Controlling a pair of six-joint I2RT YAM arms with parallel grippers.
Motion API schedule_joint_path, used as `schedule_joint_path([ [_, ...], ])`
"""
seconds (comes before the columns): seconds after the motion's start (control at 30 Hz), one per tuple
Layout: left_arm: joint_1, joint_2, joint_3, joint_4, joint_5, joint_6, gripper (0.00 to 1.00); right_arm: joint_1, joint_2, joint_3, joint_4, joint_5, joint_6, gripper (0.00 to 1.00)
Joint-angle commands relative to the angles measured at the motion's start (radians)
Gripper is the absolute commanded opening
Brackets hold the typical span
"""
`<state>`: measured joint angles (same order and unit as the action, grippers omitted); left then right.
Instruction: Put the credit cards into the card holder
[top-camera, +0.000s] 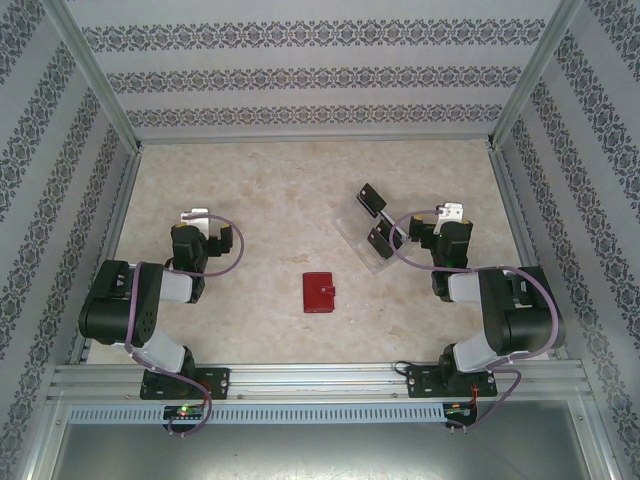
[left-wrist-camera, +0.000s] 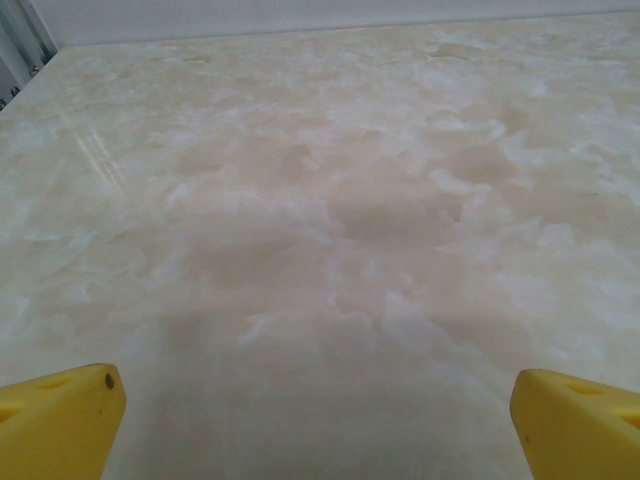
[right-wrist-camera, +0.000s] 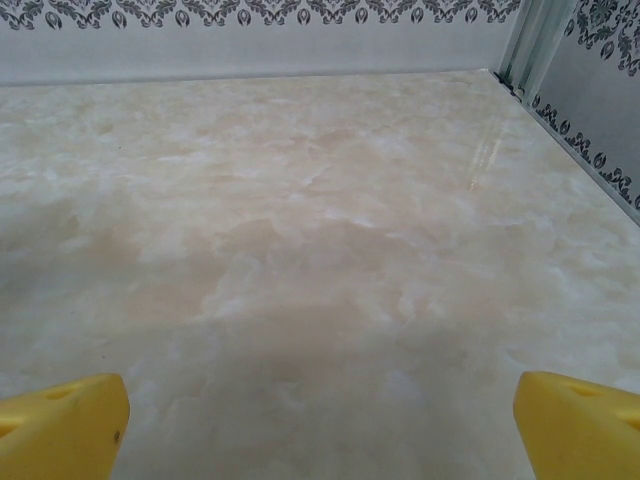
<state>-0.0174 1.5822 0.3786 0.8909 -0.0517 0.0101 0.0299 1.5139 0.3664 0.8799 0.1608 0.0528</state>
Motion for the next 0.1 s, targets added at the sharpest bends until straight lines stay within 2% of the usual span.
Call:
schedule_joint_path([
  [0.0,0.017,0.007,0.02,0.022,0.021,-0.022,1.0,-0.004,-0.001,0.019,0.012,-0.029,-0.001,0.98],
  [0.07,0.017,0.006,0.016,0.03,0.021,-0.021,1.0,-0.002,-0.004,0.009,0.031,-0.033,-0.007,0.98],
])
